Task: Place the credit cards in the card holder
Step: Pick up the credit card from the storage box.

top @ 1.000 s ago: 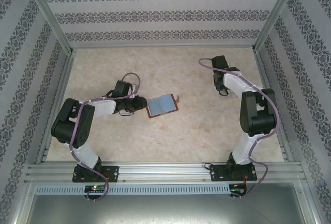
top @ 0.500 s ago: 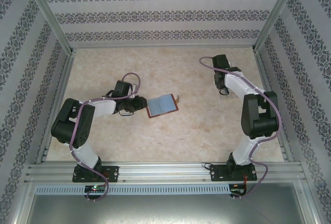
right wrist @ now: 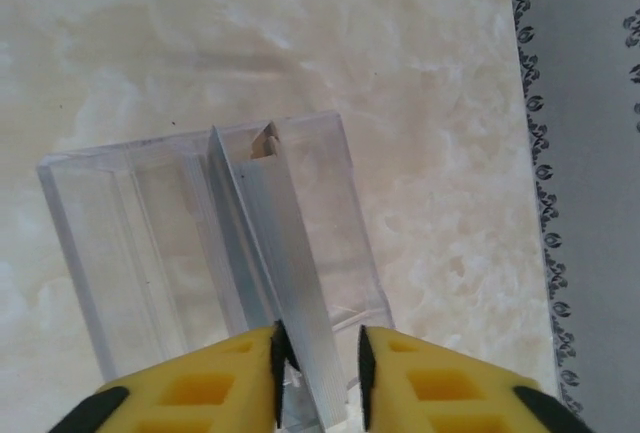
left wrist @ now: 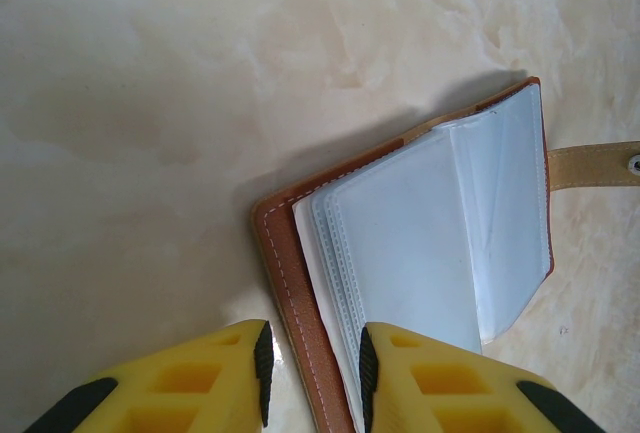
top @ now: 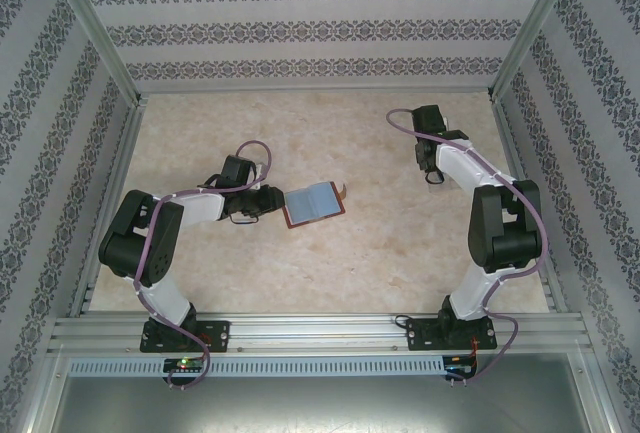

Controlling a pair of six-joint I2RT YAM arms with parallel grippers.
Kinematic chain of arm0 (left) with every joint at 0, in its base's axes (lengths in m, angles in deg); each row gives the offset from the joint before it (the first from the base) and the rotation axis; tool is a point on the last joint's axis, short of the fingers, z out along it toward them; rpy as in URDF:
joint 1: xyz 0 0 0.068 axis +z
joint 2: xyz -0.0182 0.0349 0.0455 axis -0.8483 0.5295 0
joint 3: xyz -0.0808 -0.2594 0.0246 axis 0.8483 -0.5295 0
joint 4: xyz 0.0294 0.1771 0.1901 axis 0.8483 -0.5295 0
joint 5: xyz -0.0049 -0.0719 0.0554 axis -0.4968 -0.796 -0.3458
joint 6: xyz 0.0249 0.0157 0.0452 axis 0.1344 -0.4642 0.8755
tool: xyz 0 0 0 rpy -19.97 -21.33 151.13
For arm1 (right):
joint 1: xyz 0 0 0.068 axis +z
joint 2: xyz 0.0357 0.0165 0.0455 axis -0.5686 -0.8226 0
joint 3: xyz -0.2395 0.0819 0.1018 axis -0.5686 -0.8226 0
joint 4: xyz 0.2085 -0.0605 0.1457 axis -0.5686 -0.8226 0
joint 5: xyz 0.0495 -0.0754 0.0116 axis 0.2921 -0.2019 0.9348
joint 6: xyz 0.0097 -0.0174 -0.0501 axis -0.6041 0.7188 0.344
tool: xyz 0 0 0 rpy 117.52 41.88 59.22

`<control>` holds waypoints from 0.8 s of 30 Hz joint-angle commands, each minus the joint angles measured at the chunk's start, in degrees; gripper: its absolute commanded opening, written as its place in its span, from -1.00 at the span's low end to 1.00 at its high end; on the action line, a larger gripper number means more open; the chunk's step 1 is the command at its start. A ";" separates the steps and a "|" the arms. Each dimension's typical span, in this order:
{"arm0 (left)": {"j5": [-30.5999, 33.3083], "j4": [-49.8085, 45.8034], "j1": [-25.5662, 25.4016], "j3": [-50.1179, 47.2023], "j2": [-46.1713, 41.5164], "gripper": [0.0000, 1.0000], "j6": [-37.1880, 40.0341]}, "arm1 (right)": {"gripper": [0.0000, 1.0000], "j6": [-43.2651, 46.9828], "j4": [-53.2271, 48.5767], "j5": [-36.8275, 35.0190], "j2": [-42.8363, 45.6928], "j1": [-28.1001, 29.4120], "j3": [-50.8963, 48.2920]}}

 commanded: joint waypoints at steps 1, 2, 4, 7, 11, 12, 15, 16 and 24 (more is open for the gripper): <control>-0.86 0.13 -0.90 -0.66 -0.46 -0.36 1.37 | -0.68 0.07 -0.90 0.58 -0.44 -0.29 0.01; -0.99 0.01 -0.90 -0.64 -0.46 -0.36 1.38 | -0.75 0.04 -0.98 0.68 -0.41 -0.27 -0.06; -0.99 -0.05 -0.89 -0.60 -0.46 -0.36 1.46 | -0.86 0.05 -1.07 0.87 -0.41 -0.27 0.02; -1.00 0.05 -0.89 -0.48 -0.34 -0.36 1.37 | -1.00 -0.20 -1.25 1.27 -0.06 -0.29 -0.11; -1.06 -0.21 -0.86 -0.43 -0.52 -0.36 1.28 | -1.00 -1.22 -2.02 3.57 1.57 -0.27 -0.23; -1.07 -0.34 -0.88 -0.47 -0.68 -0.36 1.20 | -1.00 -1.65 -2.10 4.61 2.38 -0.26 -0.38; -0.75 -0.86 -0.87 -0.26 -1.39 -0.36 1.20 | -1.00 -2.71 -2.19 7.82 5.52 -0.33 -1.31; -0.64 -0.95 -0.88 -0.25 -1.72 -0.36 1.28 | -1.00 -2.80 -2.12 8.63 6.60 -0.32 -1.62; 0.56 -5.18 -0.82 1.85 -5.74 -0.31 1.98 | -1.00 -3.96 -3.19 14.20 15.39 -0.21 -2.75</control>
